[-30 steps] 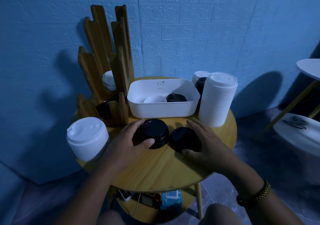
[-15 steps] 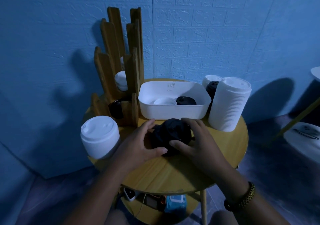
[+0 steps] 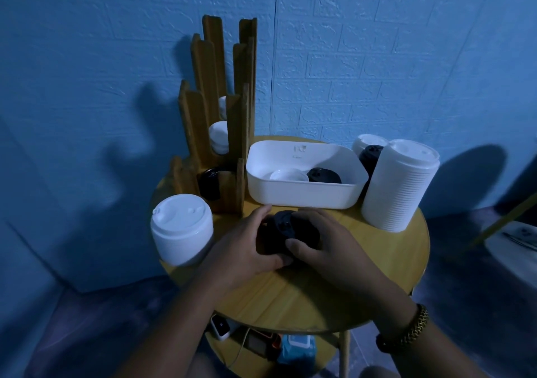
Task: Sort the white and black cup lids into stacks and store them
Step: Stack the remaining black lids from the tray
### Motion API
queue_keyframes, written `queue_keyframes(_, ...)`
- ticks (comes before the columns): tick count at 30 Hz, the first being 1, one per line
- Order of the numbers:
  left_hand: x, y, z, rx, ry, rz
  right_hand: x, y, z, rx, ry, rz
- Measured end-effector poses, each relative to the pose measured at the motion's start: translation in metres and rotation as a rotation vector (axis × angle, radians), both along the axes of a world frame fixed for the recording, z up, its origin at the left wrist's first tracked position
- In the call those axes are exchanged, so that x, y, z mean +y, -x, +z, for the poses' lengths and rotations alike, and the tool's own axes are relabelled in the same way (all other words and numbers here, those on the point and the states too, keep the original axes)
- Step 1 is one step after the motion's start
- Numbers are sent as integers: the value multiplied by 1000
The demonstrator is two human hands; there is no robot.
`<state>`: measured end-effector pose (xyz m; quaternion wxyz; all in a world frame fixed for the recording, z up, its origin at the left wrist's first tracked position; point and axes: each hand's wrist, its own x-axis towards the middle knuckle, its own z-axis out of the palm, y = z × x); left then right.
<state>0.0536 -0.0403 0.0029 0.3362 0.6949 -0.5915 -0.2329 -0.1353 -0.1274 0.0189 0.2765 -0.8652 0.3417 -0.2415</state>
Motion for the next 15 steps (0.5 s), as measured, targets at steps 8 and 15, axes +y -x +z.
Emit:
queue_keyframes(8, 1, 1, 3, -24, -32, 11, 0, -11, -7, 68, 95, -100)
queue_keyframes(15, 1, 1, 2, -18, -21, 6, 0, -5, -9, -18, 15, 32)
